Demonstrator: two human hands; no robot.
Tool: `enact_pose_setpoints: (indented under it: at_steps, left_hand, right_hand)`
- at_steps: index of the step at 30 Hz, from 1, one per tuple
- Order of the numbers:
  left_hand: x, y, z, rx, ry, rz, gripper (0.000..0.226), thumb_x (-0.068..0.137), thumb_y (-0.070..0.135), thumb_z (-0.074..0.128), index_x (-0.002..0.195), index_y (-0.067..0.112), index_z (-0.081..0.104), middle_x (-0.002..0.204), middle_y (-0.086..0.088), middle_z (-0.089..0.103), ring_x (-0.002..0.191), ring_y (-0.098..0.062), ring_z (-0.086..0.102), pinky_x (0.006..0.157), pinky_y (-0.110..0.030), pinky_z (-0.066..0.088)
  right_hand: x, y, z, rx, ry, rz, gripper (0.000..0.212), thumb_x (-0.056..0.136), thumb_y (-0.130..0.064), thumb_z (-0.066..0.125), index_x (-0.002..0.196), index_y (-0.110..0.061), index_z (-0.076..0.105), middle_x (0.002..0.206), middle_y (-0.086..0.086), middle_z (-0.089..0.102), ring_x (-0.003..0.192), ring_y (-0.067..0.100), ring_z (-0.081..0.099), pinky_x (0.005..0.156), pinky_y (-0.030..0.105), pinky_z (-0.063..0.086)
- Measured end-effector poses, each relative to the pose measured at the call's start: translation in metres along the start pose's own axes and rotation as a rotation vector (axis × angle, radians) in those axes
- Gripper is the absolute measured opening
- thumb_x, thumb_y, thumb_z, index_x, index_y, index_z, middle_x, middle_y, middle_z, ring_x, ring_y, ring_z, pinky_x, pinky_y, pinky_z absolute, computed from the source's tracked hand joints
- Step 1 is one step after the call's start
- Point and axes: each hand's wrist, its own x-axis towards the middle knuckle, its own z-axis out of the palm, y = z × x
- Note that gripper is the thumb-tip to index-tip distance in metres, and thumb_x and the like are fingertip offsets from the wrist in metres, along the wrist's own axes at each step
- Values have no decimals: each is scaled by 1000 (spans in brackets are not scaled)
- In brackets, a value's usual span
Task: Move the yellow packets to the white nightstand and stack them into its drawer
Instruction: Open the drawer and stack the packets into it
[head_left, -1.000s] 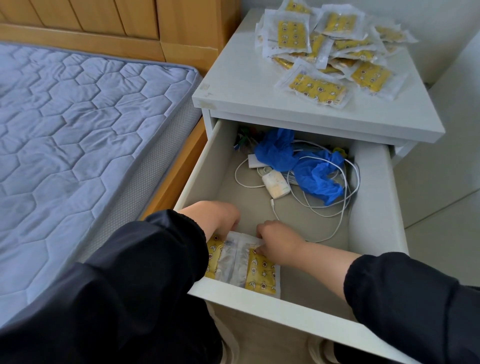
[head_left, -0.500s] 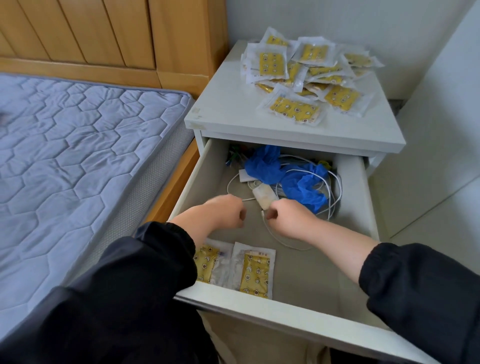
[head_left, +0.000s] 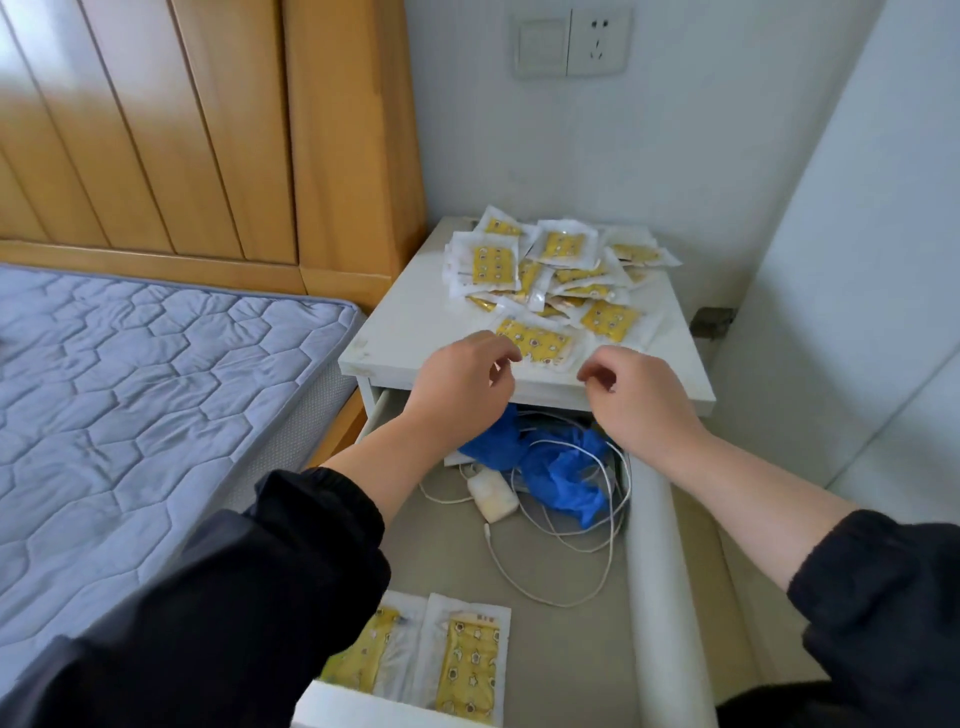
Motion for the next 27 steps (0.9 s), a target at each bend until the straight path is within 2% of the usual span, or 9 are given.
enact_pose_setpoints:
  at_steps: [2, 6, 8, 10, 12, 14, 17, 21, 27]
  left_hand:
    - [14, -2, 2, -32, 40, -12, 24, 89, 7, 53, 108, 13, 67, 108, 2, 63, 95, -14, 58, 80, -24, 45]
    - [36, -19, 11, -38, 3, -126, 33, 89, 7, 55, 121, 17, 62, 132, 1, 52, 123, -15, 45, 94, -18, 33]
    - [46, -30, 16, -30, -4, -197, 43, 90, 11, 56, 132, 19, 53, 144, -1, 40, 134, -19, 34, 103, -23, 29]
    - [55, -39, 20, 26, 3, -283, 53, 92, 19, 56, 142, 21, 39, 154, -3, 25, 141, -23, 21, 113, -34, 26]
    - [64, -46, 24, 1, 16, -374, 61, 94, 25, 54, 148, 22, 27, 158, -5, 13, 145, -24, 11, 116, -39, 20]
    - [74, -51, 25, -114, 40, -451, 63, 96, 26, 51, 151, 21, 20, 160, -5, 9, 146, -24, 7, 116, -39, 17]
    - [89, -61, 25, -274, 117, -523, 60, 98, 26, 48, 151, 19, 21, 159, -5, 13, 146, -23, 13, 117, -40, 19]
    - [100, -72, 25, -404, 205, -533, 54, 100, 28, 43, 150, 20, 24, 156, -2, 23, 143, -20, 23, 115, -39, 25]
    - [108, -81, 31, -455, 223, -546, 45, 100, 30, 42, 145, 26, 37, 147, 0, 42, 136, -20, 36, 111, -40, 30]
  right_hand:
    - [12, 6, -5, -11, 41, -25, 18, 89, -9, 53, 102, -13, 66, 102, 0, 63, 94, 14, 55, 81, 26, 42]
    - [33, 21, -4, -59, 41, 1, 25, 90, -11, 53, 114, -13, 60, 118, 1, 53, 116, 16, 44, 87, 23, 35]
    - [42, 28, 0, -88, 44, 6, 27, 91, -15, 53, 118, -11, 57, 123, 2, 50, 120, 17, 40, 90, 24, 34]
    - [51, 34, 4, -109, 64, 14, 31, 92, -19, 53, 121, -10, 55, 127, 4, 47, 121, 19, 39, 96, 27, 35]
    - [60, 35, 8, -111, 97, 32, 34, 93, -22, 53, 125, -9, 52, 131, 5, 46, 124, 20, 37, 102, 30, 34]
    - [70, 34, 11, -105, 125, 37, 37, 93, -25, 52, 127, -10, 50, 134, 5, 45, 127, 21, 35, 105, 32, 32]
    - [87, 29, 18, -98, 126, 10, 39, 94, -28, 49, 130, -11, 48, 137, 4, 43, 132, 19, 32, 108, 33, 29]
    - [113, 18, 25, -75, 108, -2, 42, 96, -29, 47, 134, -11, 45, 138, 4, 44, 133, 19, 33, 111, 34, 29]
    - [148, 0, 38, -50, 4, 132, 40, 98, -34, 40, 133, -15, 45, 116, 8, 60, 112, 26, 52, 91, 39, 44]
